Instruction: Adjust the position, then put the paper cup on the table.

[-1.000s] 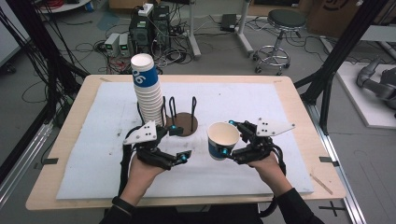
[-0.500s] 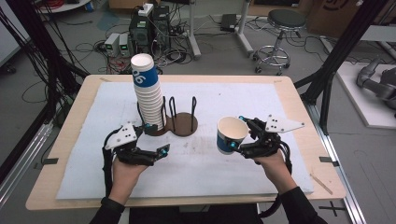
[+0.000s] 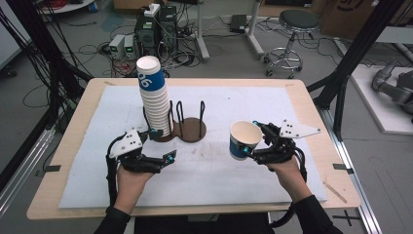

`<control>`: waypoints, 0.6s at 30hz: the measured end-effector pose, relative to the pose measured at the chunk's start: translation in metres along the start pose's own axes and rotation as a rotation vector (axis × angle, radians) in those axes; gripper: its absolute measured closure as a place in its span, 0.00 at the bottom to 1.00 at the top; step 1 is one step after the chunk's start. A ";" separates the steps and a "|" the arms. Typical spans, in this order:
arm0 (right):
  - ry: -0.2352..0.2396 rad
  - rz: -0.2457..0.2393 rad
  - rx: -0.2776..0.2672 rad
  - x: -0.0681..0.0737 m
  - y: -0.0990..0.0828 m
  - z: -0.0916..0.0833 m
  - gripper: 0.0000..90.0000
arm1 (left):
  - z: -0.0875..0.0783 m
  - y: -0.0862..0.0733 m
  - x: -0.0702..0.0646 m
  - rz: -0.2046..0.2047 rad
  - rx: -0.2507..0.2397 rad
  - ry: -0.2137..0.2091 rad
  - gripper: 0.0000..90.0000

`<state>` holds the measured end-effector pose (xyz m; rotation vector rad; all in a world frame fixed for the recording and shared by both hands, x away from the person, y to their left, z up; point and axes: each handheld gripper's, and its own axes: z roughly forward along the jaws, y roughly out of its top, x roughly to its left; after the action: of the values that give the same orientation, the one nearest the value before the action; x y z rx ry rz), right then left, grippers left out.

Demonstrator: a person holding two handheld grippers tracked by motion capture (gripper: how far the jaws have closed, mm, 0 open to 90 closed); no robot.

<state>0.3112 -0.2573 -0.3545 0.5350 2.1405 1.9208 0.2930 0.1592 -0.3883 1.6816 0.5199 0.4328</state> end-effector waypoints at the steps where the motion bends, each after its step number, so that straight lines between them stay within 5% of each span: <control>1: 0.000 0.001 0.000 0.000 0.000 0.000 0.25 | 0.001 0.000 -0.001 0.002 0.000 0.000 0.18; 18: -0.001 -0.009 -0.006 0.002 0.002 0.000 0.25 | 0.005 -0.002 -0.007 0.008 0.004 -0.015 0.18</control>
<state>0.3102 -0.2563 -0.3521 0.5241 2.1323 1.9211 0.2897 0.1521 -0.3914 1.6899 0.5032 0.4248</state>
